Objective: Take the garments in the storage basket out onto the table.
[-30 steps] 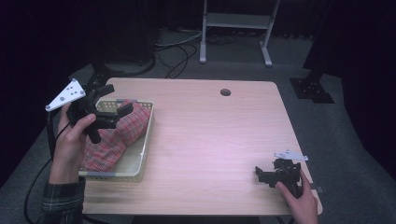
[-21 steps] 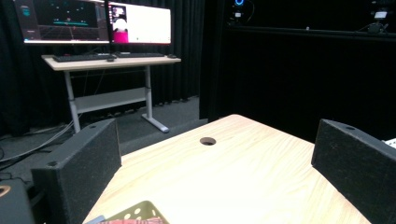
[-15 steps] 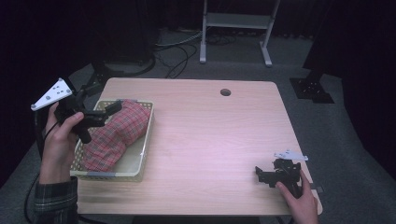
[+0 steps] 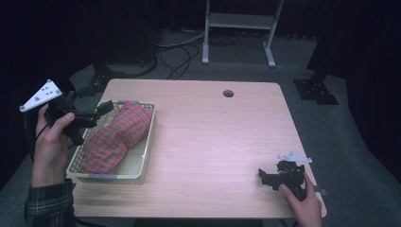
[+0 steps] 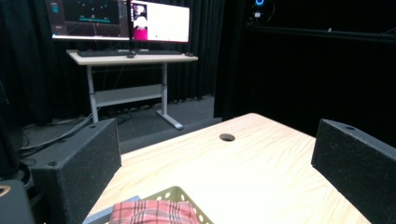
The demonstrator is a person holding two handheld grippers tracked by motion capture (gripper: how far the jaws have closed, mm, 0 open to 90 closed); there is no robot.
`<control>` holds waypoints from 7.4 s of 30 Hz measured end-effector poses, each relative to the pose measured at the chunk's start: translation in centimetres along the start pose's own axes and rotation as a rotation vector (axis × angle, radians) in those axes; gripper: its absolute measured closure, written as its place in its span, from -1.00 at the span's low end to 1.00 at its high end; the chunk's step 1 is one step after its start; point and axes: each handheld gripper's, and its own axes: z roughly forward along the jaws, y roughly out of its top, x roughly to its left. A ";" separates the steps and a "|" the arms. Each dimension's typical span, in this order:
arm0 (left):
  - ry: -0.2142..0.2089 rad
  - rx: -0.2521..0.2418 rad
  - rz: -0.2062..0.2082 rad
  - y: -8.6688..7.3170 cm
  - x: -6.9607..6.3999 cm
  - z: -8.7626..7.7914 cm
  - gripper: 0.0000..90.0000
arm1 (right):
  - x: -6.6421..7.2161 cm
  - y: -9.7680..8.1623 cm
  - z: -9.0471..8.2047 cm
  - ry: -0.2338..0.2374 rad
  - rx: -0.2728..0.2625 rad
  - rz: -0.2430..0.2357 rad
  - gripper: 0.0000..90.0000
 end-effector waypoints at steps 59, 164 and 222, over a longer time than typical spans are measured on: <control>0.026 0.323 -0.035 -3.8 2.4 3.5 -0.97 | 0.0 0.0 0.0 0.000 0.000 0.000 -1.00; 0.073 0.725 -0.076 -10.5 4.1 7.7 -0.97 | 0.0 0.0 0.0 0.000 0.000 0.000 -1.00; -0.002 0.767 -0.124 -10.0 4.5 7.3 -0.05 | 0.0 0.0 0.0 0.000 0.000 0.000 -1.00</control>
